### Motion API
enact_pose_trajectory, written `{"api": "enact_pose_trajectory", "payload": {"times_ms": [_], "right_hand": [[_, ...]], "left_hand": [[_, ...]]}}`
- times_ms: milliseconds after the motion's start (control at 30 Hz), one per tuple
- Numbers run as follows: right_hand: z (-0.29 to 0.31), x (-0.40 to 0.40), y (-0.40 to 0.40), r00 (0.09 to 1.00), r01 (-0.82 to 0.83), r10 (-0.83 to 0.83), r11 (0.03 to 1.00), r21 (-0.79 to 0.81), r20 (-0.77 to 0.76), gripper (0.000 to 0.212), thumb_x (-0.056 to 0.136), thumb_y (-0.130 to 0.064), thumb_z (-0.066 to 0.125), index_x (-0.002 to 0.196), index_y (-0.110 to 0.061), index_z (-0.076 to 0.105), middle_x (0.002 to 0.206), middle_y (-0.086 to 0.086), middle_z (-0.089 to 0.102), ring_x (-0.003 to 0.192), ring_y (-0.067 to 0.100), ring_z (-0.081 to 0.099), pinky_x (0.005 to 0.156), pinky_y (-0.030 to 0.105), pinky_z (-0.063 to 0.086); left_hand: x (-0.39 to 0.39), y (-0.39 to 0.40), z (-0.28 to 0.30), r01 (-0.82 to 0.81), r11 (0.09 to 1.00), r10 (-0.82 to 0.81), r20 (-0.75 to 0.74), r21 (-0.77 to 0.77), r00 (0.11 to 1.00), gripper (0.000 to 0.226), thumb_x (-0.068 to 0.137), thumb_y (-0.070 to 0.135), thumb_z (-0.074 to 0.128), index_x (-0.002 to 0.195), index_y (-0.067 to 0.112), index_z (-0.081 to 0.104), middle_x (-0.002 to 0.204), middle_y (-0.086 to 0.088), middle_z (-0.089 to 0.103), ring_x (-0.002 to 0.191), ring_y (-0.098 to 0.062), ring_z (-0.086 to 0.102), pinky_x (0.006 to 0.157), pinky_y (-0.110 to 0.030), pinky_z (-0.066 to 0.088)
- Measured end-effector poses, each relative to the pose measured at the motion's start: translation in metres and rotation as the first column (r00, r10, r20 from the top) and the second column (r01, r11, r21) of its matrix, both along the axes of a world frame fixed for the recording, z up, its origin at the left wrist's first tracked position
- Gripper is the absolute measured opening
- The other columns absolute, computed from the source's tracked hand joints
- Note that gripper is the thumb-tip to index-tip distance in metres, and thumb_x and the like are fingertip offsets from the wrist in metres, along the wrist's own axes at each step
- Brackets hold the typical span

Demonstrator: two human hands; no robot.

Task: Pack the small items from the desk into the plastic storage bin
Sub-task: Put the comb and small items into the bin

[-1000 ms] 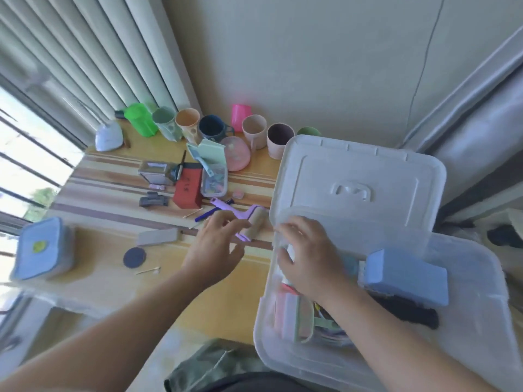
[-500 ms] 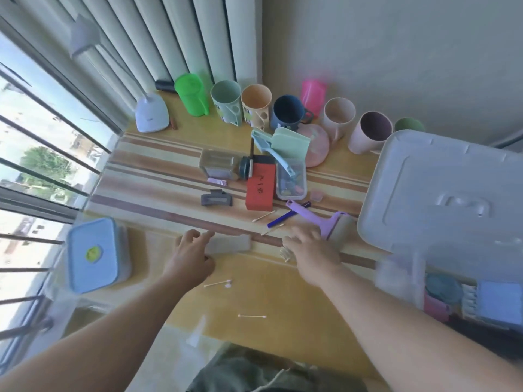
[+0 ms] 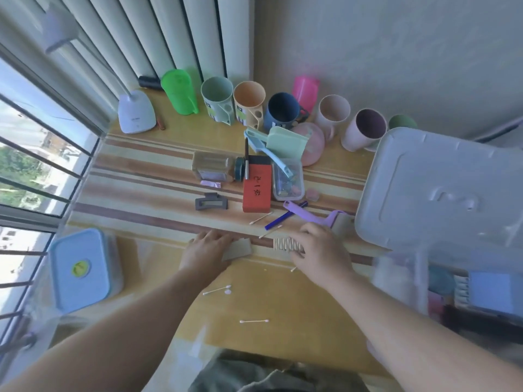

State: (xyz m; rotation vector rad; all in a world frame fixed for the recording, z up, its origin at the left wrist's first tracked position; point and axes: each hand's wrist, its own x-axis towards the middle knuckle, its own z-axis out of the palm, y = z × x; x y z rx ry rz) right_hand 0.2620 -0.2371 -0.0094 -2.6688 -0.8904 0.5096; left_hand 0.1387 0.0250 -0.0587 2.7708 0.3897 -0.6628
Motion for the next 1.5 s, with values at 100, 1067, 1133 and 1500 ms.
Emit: {"api": "enact_pose_trajectory", "payload": {"times_ms": [100, 1067, 1133, 1500], "right_hand": [[0.029, -0.003, -0.01, 0.985, 0.152, -0.131, 0.97, 0.189, -0.116, 0.034, 0.086, -0.019, 0.076, 0.119, -0.026, 0.074, 0.111, -0.008, 0.055, 0.085, 0.01, 0.054, 0.076, 0.037, 0.055], [0.041, -0.033, -0.397, 0.896, -0.21, 0.031, 0.908, -0.362, -0.442, 0.027, 0.087, -0.015, 0.073, 0.111, -0.02, 0.062, 0.108, 0.005, 0.06, 0.092, 0.027, 0.06, 0.079, 0.044, 0.055], [0.047, -0.023, -0.405, 0.877, -0.134, -0.03, 0.943, -0.304, -0.48, 0.034, 0.085, -0.029, 0.075, 0.118, -0.023, 0.065, 0.11, 0.002, 0.065, 0.093, 0.023, 0.061, 0.078, 0.039, 0.054], [0.095, -0.015, -0.421, 0.99, 0.144, -0.14, 0.951, 0.275, -0.033, 0.063, 0.088, -0.032, 0.077, 0.146, -0.028, 0.053, 0.141, -0.008, 0.049, 0.123, 0.018, 0.048, 0.099, 0.033, 0.048]], "left_hand": [[0.011, -0.012, 0.024, -0.039, 0.998, 0.041, 0.035, -0.051, 0.999, 0.056, 0.081, 0.049, 0.062, 0.135, 0.036, 0.055, 0.122, 0.003, 0.062, 0.111, -0.026, 0.058, 0.086, -0.037, 0.051], [0.045, -0.43, 0.177, 0.328, 0.91, -0.206, 0.411, -0.253, 0.888, 0.058, 0.08, 0.048, 0.079, 0.135, 0.035, 0.064, 0.124, 0.011, 0.063, 0.111, -0.016, 0.06, 0.09, -0.026, 0.048], [0.044, -0.431, 0.175, 0.296, 0.917, -0.183, 0.378, -0.268, 0.908, 0.056, 0.082, 0.048, 0.077, 0.135, 0.036, 0.063, 0.123, 0.011, 0.064, 0.108, -0.017, 0.061, 0.089, -0.028, 0.049], [0.077, -0.446, 0.164, -0.169, 0.678, 0.087, -0.15, -0.715, 0.985, 0.039, 0.086, 0.03, 0.048, 0.112, 0.044, 0.075, 0.097, -0.003, 0.075, 0.069, -0.022, 0.074, 0.054, -0.029, 0.054]]}}
